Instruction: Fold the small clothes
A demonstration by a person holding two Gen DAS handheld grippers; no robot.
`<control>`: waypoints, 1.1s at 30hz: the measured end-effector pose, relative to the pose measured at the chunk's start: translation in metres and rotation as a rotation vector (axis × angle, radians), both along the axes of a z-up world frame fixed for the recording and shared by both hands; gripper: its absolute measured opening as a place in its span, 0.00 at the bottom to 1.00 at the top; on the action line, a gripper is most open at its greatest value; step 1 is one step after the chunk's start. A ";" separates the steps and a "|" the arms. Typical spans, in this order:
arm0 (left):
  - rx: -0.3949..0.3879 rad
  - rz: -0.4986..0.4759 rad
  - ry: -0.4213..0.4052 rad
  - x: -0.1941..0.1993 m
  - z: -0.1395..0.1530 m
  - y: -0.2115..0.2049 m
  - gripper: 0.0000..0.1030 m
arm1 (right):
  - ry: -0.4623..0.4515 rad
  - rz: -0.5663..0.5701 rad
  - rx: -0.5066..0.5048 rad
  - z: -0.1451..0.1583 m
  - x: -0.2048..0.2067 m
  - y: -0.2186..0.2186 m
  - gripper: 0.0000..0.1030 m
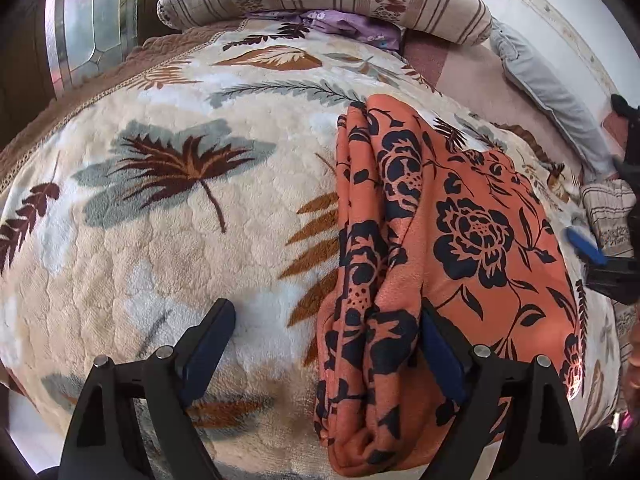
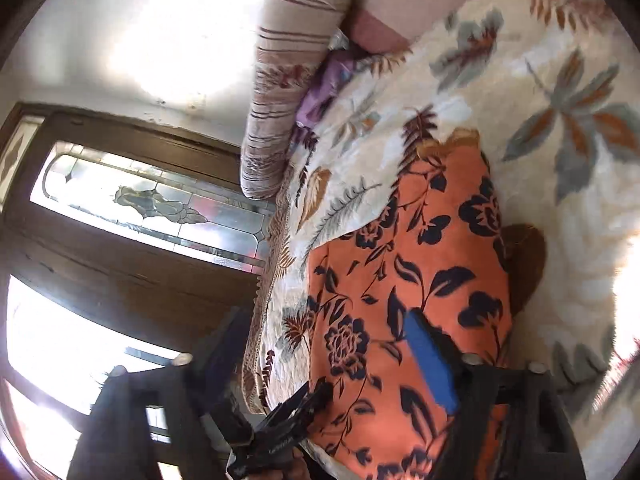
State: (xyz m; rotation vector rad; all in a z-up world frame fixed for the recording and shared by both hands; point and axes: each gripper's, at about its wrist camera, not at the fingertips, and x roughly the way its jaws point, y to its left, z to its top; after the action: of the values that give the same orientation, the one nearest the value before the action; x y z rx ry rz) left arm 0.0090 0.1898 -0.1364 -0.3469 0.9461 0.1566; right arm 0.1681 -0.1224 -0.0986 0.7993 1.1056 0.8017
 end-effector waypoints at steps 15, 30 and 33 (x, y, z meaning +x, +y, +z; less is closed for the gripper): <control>-0.181 -0.050 0.091 0.092 0.013 0.037 0.53 | -0.052 0.122 -0.121 -0.020 -0.112 0.024 0.81; 0.057 -0.034 -0.032 0.002 0.060 -0.008 0.71 | -0.091 0.109 -0.108 -0.005 -0.126 0.024 0.81; 0.039 -0.008 0.097 -0.006 0.012 -0.001 0.73 | -0.047 0.100 -0.146 -0.021 -0.123 0.025 0.81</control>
State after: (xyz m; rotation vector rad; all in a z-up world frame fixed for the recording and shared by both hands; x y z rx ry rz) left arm 0.0032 0.1893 -0.1244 -0.3017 1.0391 0.1857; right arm 0.0452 -0.0970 -0.1197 0.6037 1.1550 0.8098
